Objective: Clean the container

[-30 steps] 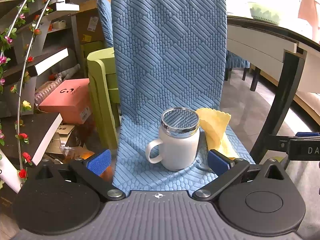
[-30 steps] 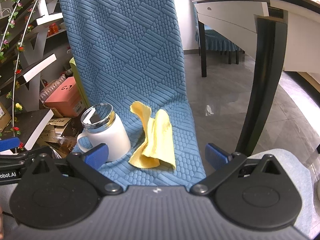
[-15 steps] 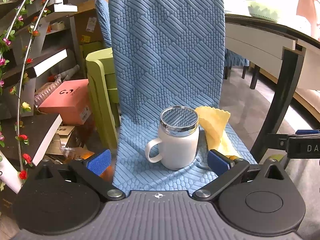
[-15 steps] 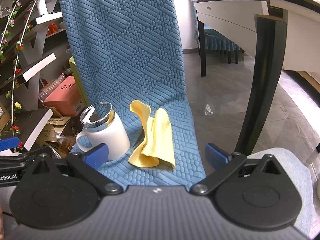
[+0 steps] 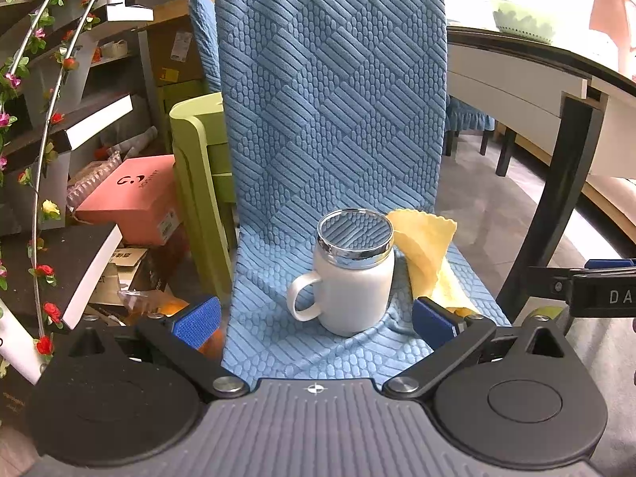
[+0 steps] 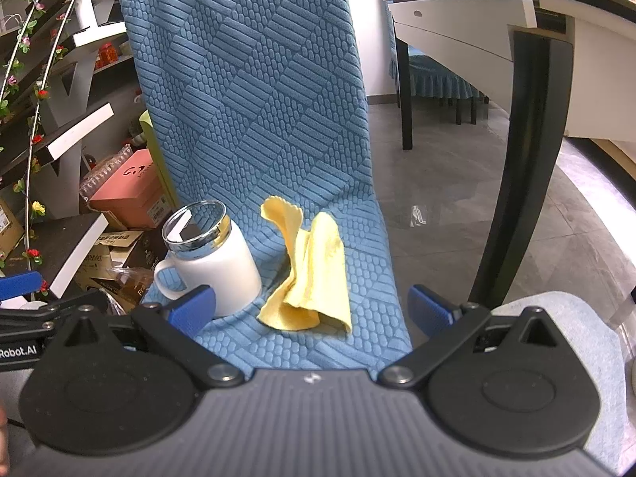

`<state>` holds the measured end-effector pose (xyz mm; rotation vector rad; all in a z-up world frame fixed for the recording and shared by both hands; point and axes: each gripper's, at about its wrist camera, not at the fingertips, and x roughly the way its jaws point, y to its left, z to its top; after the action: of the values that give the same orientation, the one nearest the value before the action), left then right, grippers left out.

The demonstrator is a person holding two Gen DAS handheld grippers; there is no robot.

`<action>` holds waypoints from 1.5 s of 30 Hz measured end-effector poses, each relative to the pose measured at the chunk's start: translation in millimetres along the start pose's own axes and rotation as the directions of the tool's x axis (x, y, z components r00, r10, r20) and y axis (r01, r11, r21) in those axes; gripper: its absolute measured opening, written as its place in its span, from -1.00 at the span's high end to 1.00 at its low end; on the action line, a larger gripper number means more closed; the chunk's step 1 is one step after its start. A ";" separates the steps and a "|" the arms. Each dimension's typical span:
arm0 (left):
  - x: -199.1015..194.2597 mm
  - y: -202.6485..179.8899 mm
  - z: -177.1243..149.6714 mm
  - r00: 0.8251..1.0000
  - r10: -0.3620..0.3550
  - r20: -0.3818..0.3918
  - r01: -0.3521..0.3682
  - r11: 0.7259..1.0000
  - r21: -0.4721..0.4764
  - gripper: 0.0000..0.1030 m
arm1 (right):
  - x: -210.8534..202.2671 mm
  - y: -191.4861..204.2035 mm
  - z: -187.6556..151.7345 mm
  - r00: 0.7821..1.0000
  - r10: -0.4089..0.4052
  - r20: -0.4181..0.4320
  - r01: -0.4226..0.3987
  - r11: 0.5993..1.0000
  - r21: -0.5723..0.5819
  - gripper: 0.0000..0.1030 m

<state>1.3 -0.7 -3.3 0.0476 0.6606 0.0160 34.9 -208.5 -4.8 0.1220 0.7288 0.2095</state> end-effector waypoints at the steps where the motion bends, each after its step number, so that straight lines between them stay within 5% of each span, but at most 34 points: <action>1: 0.1 0.4 0.2 1.000 -0.001 -0.001 0.001 1.000 -0.003 -0.99 | 1.1 0.6 -0.1 1.000 -0.001 -0.001 0.001 1.000 0.000 -0.99; 34: 2.6 6.0 -1.4 0.999 -0.033 0.013 0.033 0.999 0.003 -0.99 | -7.7 -5.4 1.8 1.000 -0.006 -0.009 0.006 1.000 0.012 -0.99; 45: 65.5 6.6 6.2 0.993 -0.113 0.031 0.109 0.989 0.096 -0.99 | -2.5 -12.1 -1.2 1.000 0.010 -0.012 -0.010 0.999 0.038 -0.99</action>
<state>56.8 7.7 -38.2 0.1018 0.6268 -0.1231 34.1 -220.8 -6.3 0.1607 0.7442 0.2063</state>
